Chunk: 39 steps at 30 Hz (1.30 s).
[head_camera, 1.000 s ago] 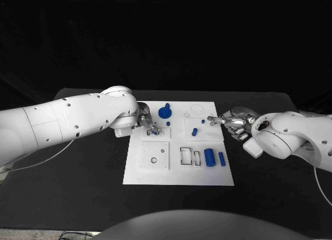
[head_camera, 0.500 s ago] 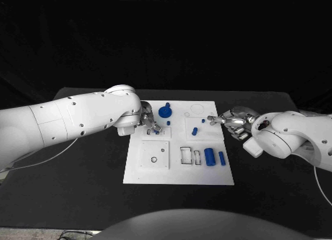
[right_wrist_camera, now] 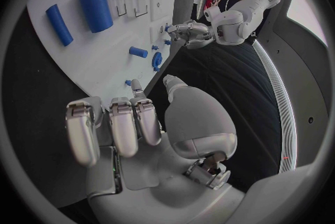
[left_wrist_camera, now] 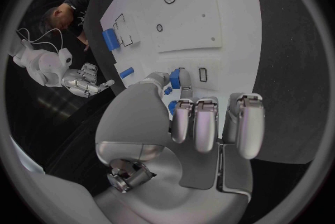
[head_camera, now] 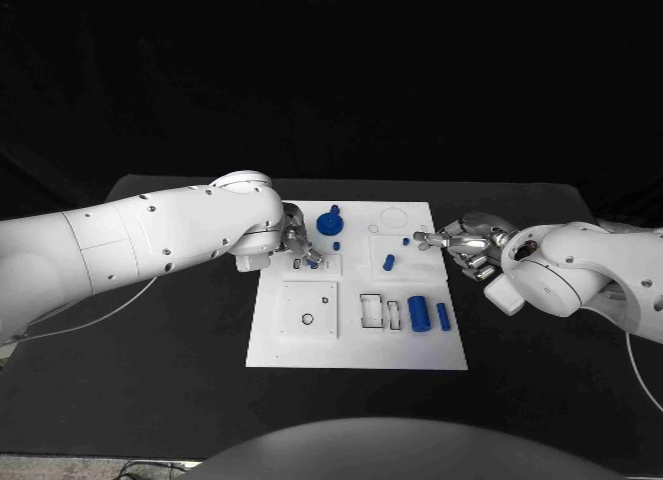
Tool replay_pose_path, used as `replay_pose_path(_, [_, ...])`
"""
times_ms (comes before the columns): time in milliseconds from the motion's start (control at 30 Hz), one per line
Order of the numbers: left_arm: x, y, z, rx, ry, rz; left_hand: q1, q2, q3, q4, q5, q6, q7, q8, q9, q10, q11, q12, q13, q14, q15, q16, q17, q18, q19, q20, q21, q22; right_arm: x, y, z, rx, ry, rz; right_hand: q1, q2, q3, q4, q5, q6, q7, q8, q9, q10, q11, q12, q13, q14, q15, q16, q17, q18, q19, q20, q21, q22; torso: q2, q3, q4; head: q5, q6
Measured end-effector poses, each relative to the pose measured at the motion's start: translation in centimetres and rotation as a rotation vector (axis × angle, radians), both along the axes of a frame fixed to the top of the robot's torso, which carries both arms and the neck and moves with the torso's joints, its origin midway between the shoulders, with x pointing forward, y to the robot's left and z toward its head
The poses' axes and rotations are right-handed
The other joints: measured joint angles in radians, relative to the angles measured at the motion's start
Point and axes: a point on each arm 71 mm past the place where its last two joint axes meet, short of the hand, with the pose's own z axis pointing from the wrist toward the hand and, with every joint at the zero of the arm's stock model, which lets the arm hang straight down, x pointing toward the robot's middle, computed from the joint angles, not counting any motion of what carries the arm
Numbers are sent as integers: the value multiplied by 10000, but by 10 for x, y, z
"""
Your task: Assemble the parts on the task board
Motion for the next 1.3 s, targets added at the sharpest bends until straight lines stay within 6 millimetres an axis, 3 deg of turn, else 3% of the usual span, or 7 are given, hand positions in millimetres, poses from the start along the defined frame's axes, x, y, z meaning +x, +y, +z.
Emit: replay_pose_path(1300, [-1, -13, 1, 952, -703, -398, 146, 40, 39, -40, -118, -9, 9, -78, 24, 0, 0, 0, 0, 0, 0, 0, -4, 1, -1, 1, 0, 0, 0, 0, -1, -12, 31, 10, 0, 0, 1, -1, 0, 0, -1, 0, 0, 0, 0, 0, -3, -37, 37, 0, 6, 0, 0, 0, 0, 5, 5, -4, 0, 113, -66])
